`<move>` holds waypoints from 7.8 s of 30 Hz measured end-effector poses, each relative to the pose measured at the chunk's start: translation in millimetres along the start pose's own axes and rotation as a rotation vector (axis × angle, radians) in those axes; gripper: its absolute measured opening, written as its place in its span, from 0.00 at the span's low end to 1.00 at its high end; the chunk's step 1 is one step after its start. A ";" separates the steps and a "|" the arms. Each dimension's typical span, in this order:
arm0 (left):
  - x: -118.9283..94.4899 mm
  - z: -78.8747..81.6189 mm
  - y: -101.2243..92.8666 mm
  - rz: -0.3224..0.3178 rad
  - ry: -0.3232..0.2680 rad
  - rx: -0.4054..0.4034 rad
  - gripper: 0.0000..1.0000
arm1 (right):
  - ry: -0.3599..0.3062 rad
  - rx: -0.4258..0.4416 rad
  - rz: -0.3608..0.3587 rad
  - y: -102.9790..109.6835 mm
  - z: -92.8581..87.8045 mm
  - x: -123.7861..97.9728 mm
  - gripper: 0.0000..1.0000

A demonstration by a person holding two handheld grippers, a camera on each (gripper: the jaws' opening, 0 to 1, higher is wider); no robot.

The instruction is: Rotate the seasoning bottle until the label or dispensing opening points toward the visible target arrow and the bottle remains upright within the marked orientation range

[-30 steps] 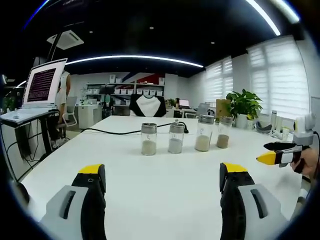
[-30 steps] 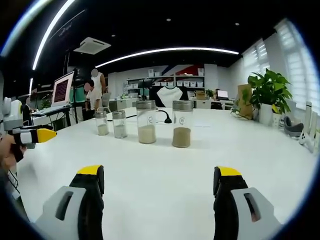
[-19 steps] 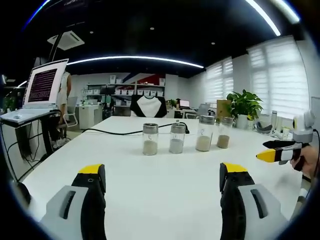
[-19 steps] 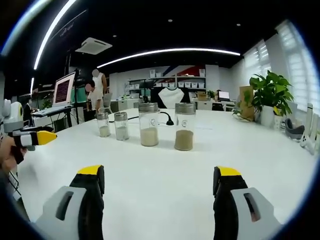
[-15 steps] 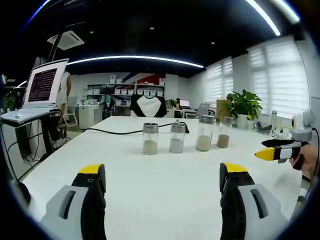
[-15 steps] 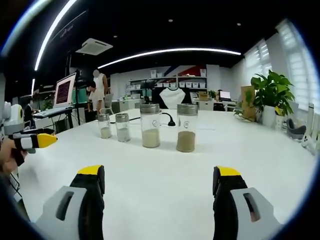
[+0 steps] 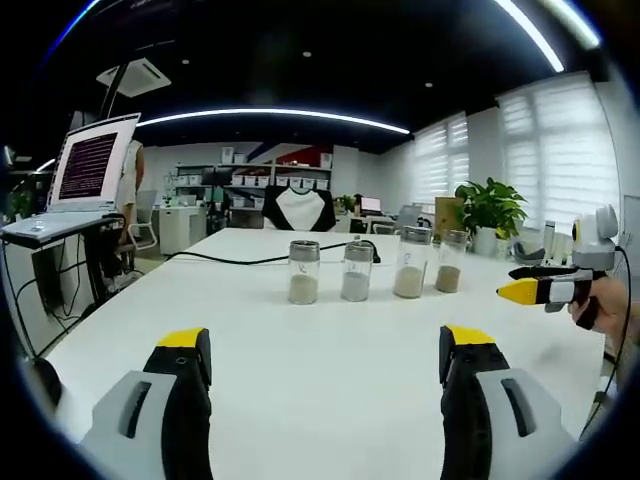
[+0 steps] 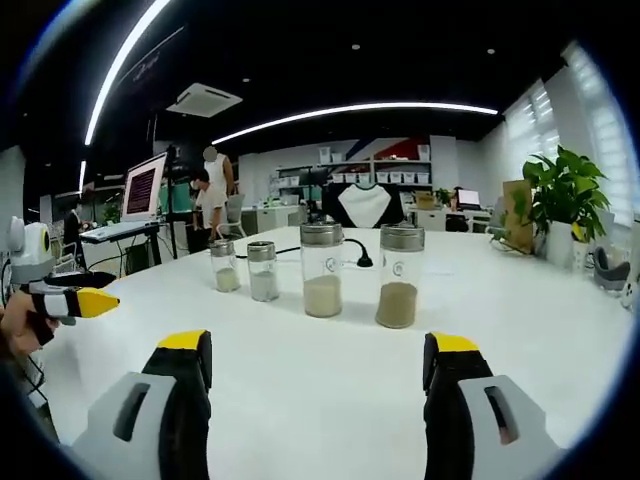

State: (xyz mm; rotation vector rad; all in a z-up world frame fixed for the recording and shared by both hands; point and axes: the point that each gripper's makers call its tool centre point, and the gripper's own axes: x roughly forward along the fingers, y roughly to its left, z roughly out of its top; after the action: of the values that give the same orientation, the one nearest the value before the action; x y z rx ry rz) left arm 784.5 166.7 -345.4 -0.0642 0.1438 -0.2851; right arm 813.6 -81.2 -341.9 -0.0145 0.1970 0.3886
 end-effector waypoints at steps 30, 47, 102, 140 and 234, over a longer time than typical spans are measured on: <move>0.6 2.3 -14.4 -0.042 0.010 0.021 1.00 | 0.048 -0.081 0.096 -3.0 13.0 63.9 0.84; -1.9 2.3 -2.8 -0.003 0.003 0.005 1.00 | 0.056 -0.067 0.159 0.6 17.9 106.1 0.79; 0.2 -2.8 6.3 -0.003 0.000 -0.032 0.96 | 0.077 -0.075 0.058 -20.8 17.2 194.9 0.44; 3.4 -6.1 3.6 -0.003 0.021 -0.021 0.97 | 0.104 -0.090 0.167 0.0 7.6 150.1 0.44; 3.7 -12.3 -14.7 -0.072 0.044 -0.071 0.99 | 0.072 -0.038 0.000 45.3 -14.0 47.3 0.44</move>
State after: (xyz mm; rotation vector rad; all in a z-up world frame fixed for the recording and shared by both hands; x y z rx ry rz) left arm 782.1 151.0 -356.7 -0.1341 0.1953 -0.3533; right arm 836.7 -22.3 -363.7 -0.0664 0.2606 0.3920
